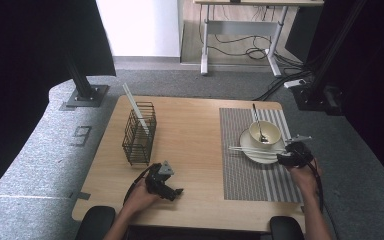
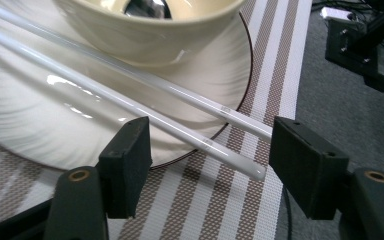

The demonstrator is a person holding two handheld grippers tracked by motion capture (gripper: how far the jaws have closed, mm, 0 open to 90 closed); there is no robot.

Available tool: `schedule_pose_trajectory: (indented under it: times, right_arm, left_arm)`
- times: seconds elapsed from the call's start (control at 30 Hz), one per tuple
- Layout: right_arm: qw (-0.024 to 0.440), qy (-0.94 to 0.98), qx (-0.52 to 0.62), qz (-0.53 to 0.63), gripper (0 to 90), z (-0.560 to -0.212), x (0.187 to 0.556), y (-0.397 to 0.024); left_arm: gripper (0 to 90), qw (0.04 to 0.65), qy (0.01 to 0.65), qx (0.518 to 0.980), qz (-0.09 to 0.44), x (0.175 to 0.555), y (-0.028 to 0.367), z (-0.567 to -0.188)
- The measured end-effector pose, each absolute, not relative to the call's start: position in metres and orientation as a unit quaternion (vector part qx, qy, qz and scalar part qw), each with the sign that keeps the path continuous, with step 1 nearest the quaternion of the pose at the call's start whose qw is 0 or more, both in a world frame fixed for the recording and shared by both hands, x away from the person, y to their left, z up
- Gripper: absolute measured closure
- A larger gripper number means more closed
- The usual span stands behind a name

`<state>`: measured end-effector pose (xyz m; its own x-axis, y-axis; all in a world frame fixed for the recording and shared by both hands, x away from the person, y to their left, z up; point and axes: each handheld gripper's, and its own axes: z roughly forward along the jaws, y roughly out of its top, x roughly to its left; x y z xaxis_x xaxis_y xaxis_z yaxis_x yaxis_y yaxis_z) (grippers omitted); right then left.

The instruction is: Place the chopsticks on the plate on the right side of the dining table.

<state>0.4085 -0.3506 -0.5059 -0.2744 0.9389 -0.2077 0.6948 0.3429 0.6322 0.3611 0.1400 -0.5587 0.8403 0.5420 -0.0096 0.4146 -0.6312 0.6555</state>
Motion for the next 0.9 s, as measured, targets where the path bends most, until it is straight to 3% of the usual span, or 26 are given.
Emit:
schedule_pose_trajectory:
  times: [0.13, 0.33, 0.43, 0.53, 0.9]
  right_arm:
    - [0.282, 0.769, 0.523, 0.236, 28.4, -0.497, 0.399, -0.349]
    - [0.258, 0.778, 0.490, 0.296, 13.3, -0.484, 0.379, -0.337]
    - [0.248, 0.782, 0.478, 0.313, 12.0, -0.483, 0.371, -0.322]
    - [0.244, 0.793, 0.463, 0.312, 0.0, -0.489, 0.367, -0.301]
    - [0.213, 0.800, 0.448, 0.338, 0.0, -0.517, 0.381, -0.259]
  left_arm:
    - [0.0, 0.337, 0.266, 0.898, 0.094, 0.361, 0.140, -0.559]
    - [0.0, 0.337, 0.266, 0.898, 0.095, 0.361, 0.140, -0.559]
    - [0.0, 0.337, 0.266, 0.898, 0.095, 0.361, 0.140, -0.559]
    - [0.0, 0.337, 0.266, 0.898, 0.095, 0.361, 0.140, -0.559]
    - [0.0, 0.336, 0.266, 0.899, 0.094, 0.361, 0.140, -0.559]
